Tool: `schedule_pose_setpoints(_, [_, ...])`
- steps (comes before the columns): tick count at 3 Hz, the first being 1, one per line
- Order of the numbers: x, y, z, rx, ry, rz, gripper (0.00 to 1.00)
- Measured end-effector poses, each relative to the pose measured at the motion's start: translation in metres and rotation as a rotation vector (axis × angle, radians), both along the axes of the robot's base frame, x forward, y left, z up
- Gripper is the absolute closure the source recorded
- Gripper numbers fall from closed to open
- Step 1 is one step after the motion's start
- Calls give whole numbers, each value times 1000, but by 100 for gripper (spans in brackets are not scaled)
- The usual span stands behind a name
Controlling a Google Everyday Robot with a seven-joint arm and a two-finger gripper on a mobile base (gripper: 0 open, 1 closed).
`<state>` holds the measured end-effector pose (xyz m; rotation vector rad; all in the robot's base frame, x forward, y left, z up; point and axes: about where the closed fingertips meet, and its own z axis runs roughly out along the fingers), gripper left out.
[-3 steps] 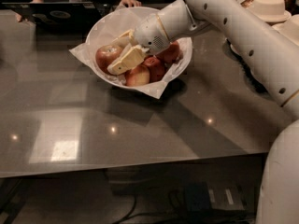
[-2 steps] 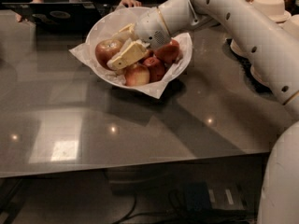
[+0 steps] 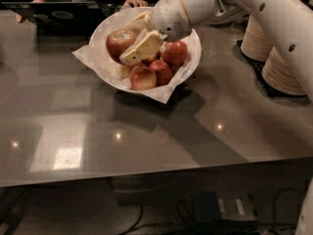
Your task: Pick apple from white bowl
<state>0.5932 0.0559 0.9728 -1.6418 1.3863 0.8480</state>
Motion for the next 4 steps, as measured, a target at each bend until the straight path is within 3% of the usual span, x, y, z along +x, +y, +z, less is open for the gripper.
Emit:
schedule_pose_setpoints(2, [-49,-65,40,-46,-99,-84,100])
schedule_pose_setpoints(3, [-69,-99,43,-28,-130,-136,100])
schedule_pose_setpoints(4, [-70,-107,42,-30,-131,-149,100])
